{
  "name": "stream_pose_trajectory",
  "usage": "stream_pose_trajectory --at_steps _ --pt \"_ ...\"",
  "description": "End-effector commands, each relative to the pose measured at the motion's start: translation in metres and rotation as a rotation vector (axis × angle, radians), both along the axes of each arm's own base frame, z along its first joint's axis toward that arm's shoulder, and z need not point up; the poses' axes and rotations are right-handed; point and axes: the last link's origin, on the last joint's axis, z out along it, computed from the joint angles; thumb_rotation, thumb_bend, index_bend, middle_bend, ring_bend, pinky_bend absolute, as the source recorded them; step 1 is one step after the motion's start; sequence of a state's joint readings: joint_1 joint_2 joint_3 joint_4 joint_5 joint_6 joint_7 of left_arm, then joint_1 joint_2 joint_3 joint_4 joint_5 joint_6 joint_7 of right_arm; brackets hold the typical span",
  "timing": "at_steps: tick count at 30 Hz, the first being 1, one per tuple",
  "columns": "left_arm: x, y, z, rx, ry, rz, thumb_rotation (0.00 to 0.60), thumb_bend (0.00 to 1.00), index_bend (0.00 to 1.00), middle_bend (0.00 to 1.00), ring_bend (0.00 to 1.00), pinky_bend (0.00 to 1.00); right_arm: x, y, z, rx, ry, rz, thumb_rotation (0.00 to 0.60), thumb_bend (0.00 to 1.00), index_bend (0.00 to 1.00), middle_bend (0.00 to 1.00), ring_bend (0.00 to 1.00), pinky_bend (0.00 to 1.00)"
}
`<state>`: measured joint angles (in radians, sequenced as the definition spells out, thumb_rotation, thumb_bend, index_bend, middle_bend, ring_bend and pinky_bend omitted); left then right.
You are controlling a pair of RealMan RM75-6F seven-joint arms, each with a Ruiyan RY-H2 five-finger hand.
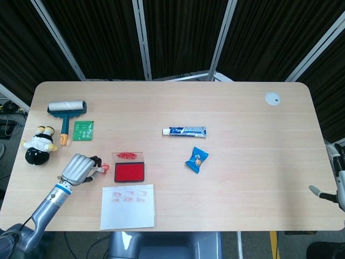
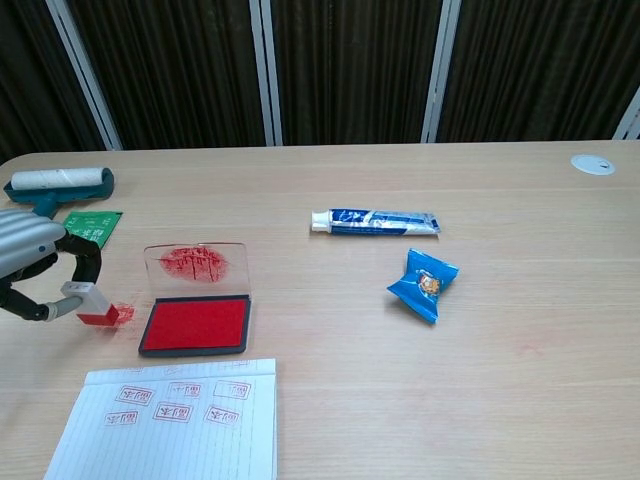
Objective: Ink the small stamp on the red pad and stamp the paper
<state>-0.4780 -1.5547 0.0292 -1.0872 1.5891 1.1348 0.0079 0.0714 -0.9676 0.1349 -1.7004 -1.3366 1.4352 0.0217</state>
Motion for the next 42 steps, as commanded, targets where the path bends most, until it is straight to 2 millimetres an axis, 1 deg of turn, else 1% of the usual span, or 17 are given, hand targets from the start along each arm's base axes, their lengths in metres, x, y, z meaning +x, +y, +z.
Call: stream_pose_trajectory --at_steps 1,5,8,11,15,24,30,42 --pt "0.015 0.001 0.01 -0.005 -0.045 -0.014 0.6 0.44 0.53 0.52 0.86 0.85 0.0 0.0 0.001 -0.002 -0.003 -0.001 0.6 0.0 0.0 0.0 0.0 0.0" --pt "0.033 0.005 0.014 -0.01 -0.07 -0.036 0.6 0.44 0.53 0.52 0.86 0.85 -0.001 0.0 0.002 -0.003 -0.006 -0.006 0.6 0.0 0.0 0.0 0.0 0.0" --pt "0.053 0.01 0.009 -0.018 -0.078 -0.062 0.6 0.44 0.53 0.52 0.86 0.85 -0.002 -0.001 0.003 -0.006 -0.008 -0.008 0.6 0.0 0.0 0.0 0.0 0.0" --pt "0.069 0.015 -0.001 -0.038 -0.091 -0.07 0.6 0.44 0.53 0.53 0.86 0.85 -0.003 -0.002 0.004 -0.011 -0.01 -0.013 0.6 0.0 0.0 0.0 0.0 0.0" --pt "0.084 0.02 -0.016 -0.059 -0.075 -0.068 0.6 0.45 0.54 0.53 0.86 0.85 -0.006 -0.003 0.006 -0.016 -0.016 -0.024 0.6 0.0 0.0 0.0 0.0 0.0" --pt "0.091 0.021 -0.037 -0.096 -0.034 -0.038 0.6 0.46 0.55 0.53 0.86 0.85 -0.012 -0.004 0.009 -0.021 -0.023 -0.041 0.6 0.0 0.0 0.0 0.0 0.0" --pt "0.089 0.021 -0.043 -0.102 -0.012 -0.027 0.6 0.46 0.56 0.54 0.86 0.85 -0.013 -0.004 0.009 -0.021 -0.024 -0.043 0.6 0.0 0.0 0.0 0.0 0.0" --pt "0.083 0.021 -0.053 -0.114 0.003 -0.008 0.6 0.47 0.56 0.54 0.86 0.85 -0.013 -0.005 0.008 -0.016 -0.02 -0.045 0.6 0.0 0.0 0.0 0.0 0.0"
